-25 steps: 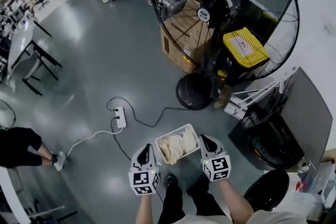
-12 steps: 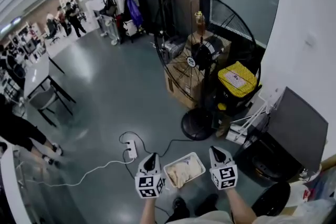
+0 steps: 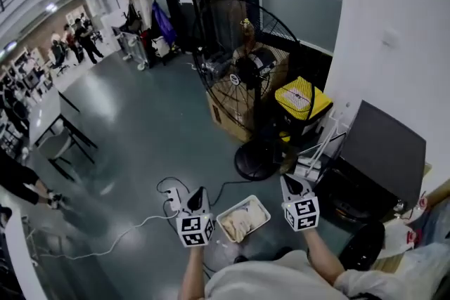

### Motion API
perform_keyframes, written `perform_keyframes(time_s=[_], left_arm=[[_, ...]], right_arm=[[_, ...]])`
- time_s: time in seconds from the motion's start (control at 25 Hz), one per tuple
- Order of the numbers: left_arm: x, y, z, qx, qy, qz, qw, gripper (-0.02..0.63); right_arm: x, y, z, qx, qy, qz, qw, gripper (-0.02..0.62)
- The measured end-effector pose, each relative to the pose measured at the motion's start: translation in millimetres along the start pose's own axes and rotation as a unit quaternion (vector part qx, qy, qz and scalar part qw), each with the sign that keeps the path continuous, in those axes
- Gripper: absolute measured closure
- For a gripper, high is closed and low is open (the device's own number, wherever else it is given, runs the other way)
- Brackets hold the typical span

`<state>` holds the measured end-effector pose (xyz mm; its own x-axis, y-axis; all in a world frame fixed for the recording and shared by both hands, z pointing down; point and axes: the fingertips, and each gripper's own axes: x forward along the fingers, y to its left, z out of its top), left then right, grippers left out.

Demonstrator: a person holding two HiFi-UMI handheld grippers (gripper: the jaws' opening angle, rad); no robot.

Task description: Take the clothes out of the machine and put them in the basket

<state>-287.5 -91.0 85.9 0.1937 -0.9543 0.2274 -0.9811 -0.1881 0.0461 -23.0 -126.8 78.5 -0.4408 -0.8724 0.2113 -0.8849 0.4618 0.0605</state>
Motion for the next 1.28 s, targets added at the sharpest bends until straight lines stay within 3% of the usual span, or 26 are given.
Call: perform_keyframes(time_s=[0.44, 1.28], left_arm=[[-2.0, -15.7, -0.2, -0.001, -0.007, -0.015, 0.9999, 0.588], [-1.1, -31.2, -2.3, -0.002, 0.002, -0.028, 0.9996, 0.587]], right_arm=[[-24.6, -12.6, -1.7, 0.015, -0.003, -0.026, 1.000, 0.572], [-28.5, -11.0, -2.5, 0.009, 0.006, -0.021, 1.000, 0.573]])
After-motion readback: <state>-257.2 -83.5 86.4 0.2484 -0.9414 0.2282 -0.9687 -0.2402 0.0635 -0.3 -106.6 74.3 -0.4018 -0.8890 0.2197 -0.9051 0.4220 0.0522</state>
